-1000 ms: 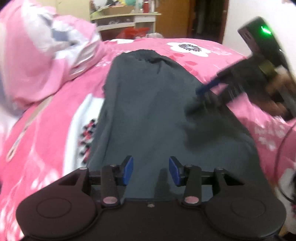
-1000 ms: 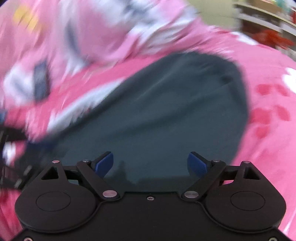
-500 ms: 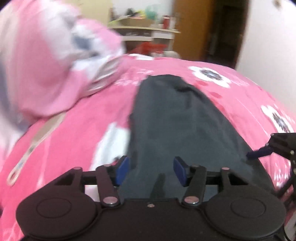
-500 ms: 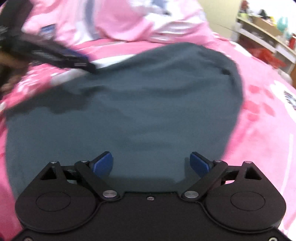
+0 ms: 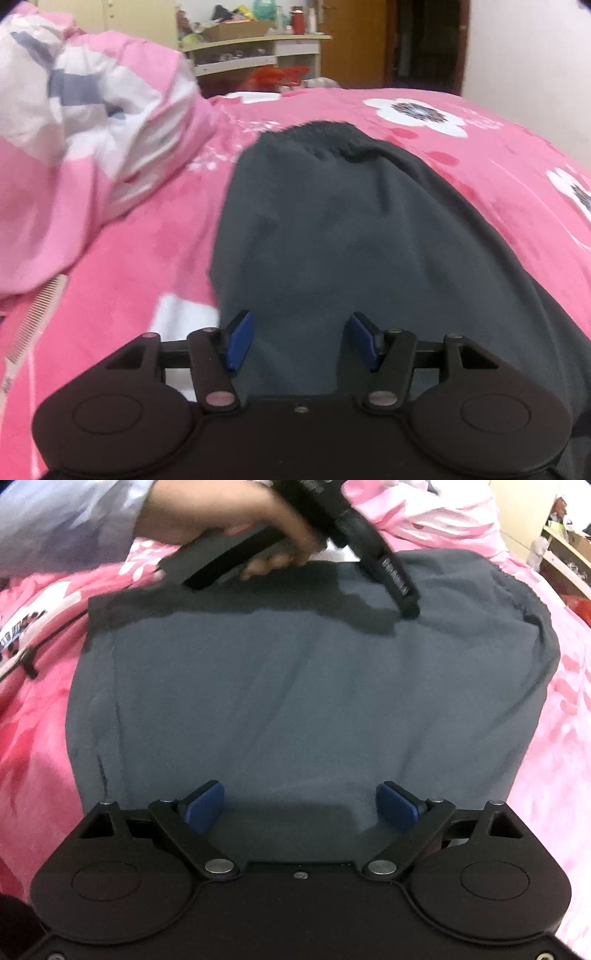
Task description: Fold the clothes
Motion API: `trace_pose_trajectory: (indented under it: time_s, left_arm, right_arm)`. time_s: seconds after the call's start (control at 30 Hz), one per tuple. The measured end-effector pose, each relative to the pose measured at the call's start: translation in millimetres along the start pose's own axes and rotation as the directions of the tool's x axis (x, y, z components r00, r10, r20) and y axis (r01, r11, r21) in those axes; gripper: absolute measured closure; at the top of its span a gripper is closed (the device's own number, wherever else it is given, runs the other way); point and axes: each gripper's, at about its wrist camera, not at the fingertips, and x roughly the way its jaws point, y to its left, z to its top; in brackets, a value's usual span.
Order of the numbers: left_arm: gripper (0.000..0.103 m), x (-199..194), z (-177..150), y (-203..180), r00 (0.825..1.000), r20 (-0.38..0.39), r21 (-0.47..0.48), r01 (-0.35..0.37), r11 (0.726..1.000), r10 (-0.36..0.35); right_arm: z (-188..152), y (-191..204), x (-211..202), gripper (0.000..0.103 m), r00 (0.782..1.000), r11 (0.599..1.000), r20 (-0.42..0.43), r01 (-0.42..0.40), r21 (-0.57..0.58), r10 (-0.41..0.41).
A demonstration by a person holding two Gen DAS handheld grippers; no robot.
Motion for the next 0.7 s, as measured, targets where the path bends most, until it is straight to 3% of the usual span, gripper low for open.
trace_pose_trajectory:
  time_s: [0.1,0.17,0.33,0.47,0.53,0.7]
  left_arm:
    - [0.048,-20.9,1.8,1.1,0.998,0.058,-0.012,-0.008,1.000,0.008]
    - [0.048,-35.2,0.9,-6.1,0.997,0.080,0.030,0.002,1.000,-0.005]
    - [0.047,-33.6,-7.5,-29.6,0.997,0.048,0.151,0.050,0.987,-0.058]
    - [0.046,-1.6,-12.9,-50.9,0.998,-0.017,0.236,0.063,0.970,-0.060]
    - [0.040,13.3,-7.8,-51.1,0.998,0.001,0.214,0.056,0.975,-0.058]
    - [0.037,53.2,28.2,-43.0,0.998,0.015,0.145,0.055,0.988,-0.058]
  right_arm:
    - [-4.3,2.7,-4.0,0.009,1.000,1.000,-0.006,0.001,-0.010,-0.001]
    - [-2.6,0.2,-3.6,0.009,1.000,1.000,-0.010,-0.001,-0.012,0.001]
    - [-6.0,-5.4,-1.6,0.007,1.000,1.000,-0.008,0.001,-0.011,-0.001]
    - [-6.3,-10.1,-2.1,0.006,1.000,1.000,-0.006,-0.007,-0.009,0.007]
    - [-8.5,-13.2,-2.9,0.006,1.000,1.000,-0.003,-0.018,-0.003,0.018]
    - [-4.3,-13.1,8.2,0.004,0.999,0.999,0.007,-0.038,0.000,0.038]
